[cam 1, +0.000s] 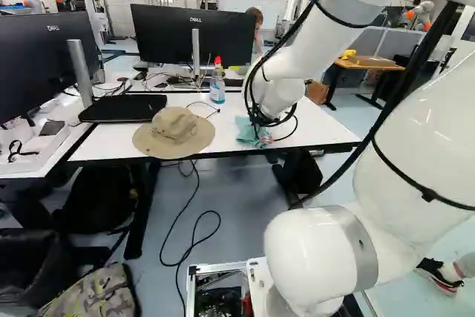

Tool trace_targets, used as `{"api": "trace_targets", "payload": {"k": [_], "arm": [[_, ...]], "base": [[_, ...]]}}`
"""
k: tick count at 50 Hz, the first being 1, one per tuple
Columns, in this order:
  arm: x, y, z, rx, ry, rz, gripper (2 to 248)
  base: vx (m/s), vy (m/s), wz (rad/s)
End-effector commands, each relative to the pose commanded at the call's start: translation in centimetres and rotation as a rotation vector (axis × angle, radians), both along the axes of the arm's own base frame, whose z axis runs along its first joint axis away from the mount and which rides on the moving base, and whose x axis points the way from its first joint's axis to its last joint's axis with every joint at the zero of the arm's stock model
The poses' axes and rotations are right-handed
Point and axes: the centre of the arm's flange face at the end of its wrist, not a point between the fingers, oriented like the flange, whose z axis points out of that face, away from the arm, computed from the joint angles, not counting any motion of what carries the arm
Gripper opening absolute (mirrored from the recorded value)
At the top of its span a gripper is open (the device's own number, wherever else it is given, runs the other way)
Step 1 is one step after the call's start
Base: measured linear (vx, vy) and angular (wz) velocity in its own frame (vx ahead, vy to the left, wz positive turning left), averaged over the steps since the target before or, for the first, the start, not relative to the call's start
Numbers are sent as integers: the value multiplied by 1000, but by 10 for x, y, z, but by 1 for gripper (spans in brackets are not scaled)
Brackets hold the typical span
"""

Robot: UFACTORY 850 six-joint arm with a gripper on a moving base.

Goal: Clean the table with the green towel

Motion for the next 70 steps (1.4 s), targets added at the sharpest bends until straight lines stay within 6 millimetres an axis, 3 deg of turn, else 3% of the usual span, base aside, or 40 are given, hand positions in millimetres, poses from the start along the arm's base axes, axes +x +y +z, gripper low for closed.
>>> {"api": "trace_targets", "payload": {"k": [27,57,70], "arm": [[-6,1,-3,13,56,10,25],[-61,-11,-8,14,40,-24,25],[-66,-29,-9,15,38,-80,25]], "base": [[0,0,0],[0,0,0],[0,0,0]]}}
